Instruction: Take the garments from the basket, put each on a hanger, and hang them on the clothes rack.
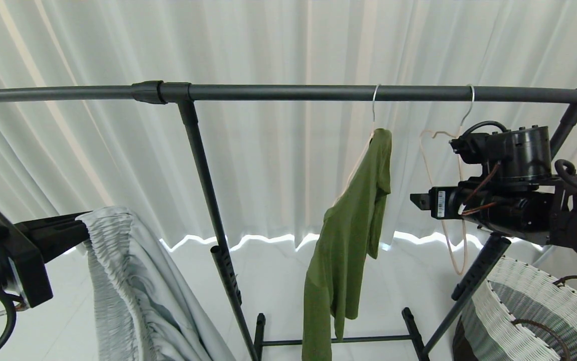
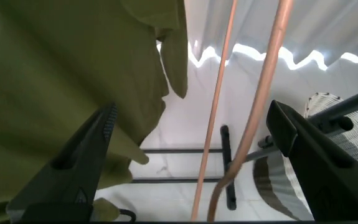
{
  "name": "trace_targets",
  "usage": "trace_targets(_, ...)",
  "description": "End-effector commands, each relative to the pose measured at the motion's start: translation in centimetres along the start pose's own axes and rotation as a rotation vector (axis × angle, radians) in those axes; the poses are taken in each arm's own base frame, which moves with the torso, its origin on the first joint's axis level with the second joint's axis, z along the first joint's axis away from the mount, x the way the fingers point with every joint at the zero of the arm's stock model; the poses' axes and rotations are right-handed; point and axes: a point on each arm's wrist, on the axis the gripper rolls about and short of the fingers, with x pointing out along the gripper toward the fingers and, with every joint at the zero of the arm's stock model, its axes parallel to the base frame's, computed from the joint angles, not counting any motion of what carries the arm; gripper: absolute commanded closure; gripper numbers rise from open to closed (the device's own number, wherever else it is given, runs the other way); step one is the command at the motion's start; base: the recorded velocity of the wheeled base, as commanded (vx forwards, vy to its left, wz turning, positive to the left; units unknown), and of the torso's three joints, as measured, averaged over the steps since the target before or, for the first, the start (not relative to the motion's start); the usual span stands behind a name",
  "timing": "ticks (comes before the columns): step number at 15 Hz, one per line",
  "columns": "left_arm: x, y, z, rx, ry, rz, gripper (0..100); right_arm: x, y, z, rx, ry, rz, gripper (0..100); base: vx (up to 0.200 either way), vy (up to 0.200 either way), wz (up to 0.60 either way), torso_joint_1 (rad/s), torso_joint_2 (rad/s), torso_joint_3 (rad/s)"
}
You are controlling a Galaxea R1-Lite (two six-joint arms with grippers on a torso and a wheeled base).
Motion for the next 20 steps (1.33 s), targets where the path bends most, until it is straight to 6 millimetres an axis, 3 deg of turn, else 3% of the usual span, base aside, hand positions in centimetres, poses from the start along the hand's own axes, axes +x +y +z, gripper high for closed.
trace_targets(1, 0.1, 0.0, 0.0, -0.001, 0.003, -0.002, 100, 0.2, 0.0, -0.1, 0.001, 0.003, -0.006, 0, 0.000, 0.000, 0.00, 0.000, 0.00, 0.000)
trace_targets(2, 0.1, 0.0, 0.0, -0.001, 0.002, 0.000, 100, 0.3, 0.0, -0.2, 0.000, 0.006, -0.006, 0, 0.000, 0.000, 0.00, 0.000, 0.00, 0.000)
trace_targets(3, 0.1, 0.0, 0.0, 0.000, 0.001, -0.001, 100, 0.2, 0.0, -0.1, 0.000, 0.004, -0.007, 100, 0.000, 0.000, 0.00, 0.000, 0.00, 0.000)
trace_targets(14, 0.0, 0.1, 0.3, 0.004, -0.009, -0.004, 100, -1.1, -0.5, 0.6, 0.006, -0.033, -0.016, 100, 0.000, 0.000, 0.00, 0.000, 0.00, 0.000)
trace_targets(20, 0.2, 0.1, 0.3, 0.003, -0.006, -0.006, 100, -4.6, -1.8, 1.6, -0.035, -0.103, -0.003, 100, 0.000, 0.000, 0.00, 0.000, 0.00, 0.000)
